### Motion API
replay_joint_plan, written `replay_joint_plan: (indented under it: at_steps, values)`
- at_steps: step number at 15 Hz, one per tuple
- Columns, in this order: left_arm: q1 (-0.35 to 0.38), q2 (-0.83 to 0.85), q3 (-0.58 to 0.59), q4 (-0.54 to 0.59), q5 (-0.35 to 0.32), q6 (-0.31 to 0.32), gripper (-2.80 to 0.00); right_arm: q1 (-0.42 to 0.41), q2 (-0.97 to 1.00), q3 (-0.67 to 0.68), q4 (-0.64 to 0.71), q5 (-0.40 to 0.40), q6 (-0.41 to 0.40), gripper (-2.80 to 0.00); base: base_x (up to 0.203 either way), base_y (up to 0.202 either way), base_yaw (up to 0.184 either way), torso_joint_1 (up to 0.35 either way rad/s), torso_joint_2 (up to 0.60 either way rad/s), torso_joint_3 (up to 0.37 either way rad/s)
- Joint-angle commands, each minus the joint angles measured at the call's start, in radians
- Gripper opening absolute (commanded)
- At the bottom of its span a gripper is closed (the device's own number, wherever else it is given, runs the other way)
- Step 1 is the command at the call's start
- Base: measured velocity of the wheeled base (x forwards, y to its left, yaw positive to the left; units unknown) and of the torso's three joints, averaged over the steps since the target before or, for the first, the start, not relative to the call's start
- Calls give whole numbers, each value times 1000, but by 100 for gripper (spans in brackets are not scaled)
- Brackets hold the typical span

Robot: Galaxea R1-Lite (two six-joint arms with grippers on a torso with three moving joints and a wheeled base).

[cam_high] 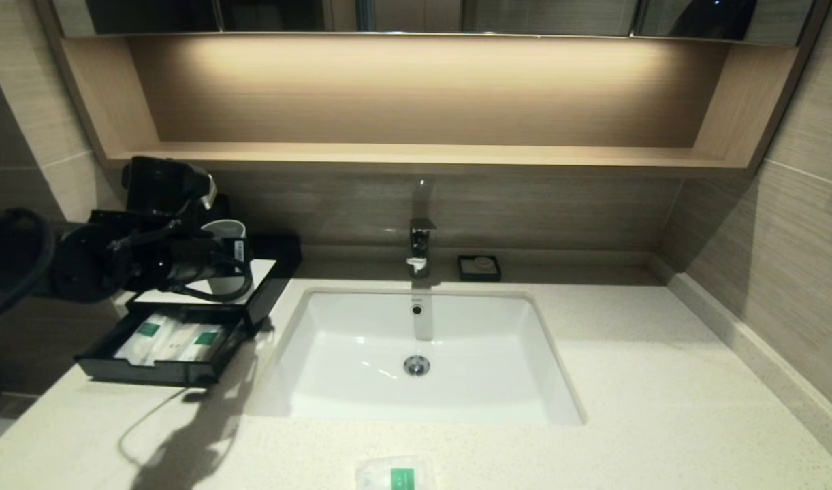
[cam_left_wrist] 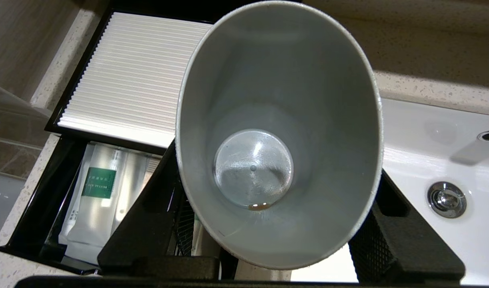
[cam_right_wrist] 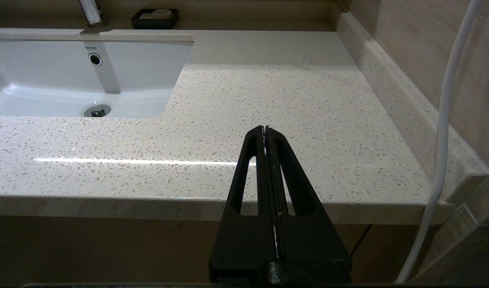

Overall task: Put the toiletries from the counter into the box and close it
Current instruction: Place the cup on the storage box

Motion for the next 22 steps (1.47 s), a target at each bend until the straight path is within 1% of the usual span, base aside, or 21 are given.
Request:
replay_joint_plan:
  at_steps: [1,6,10,13,17,19,22]
  values:
    - [5,46,-23,-2,2,-3,-280,0,1,2,0,1,0,-280,0,0,0,0,0,0]
    - [11,92,-103,1,-6,-28,-280,0,0,2,0,0,0,-280,0,0,0,0,0,0]
    - [27,108,-139,1,-66,-28,-280,0,1,2,0,1,0,-280,0,0,0,0,0,0]
    - [67,142,-194,6,-119,-26,-280,0,1,2,0,1,0,-280,0,0,0,0,0,0]
    - [111,189,-249,7,-149,-12,-280,0,0,2,0,1,0,-280,0,0,0,0,0,0]
    - [114,210,-255,5,-162,-1,-280,0,-1,2,0,1,0,-280,0,0,0,0,0,0]
    - [114,245,-293,4,-164,0,-280,0,1,2,0,0,0,-280,0,0,0,0,0,0]
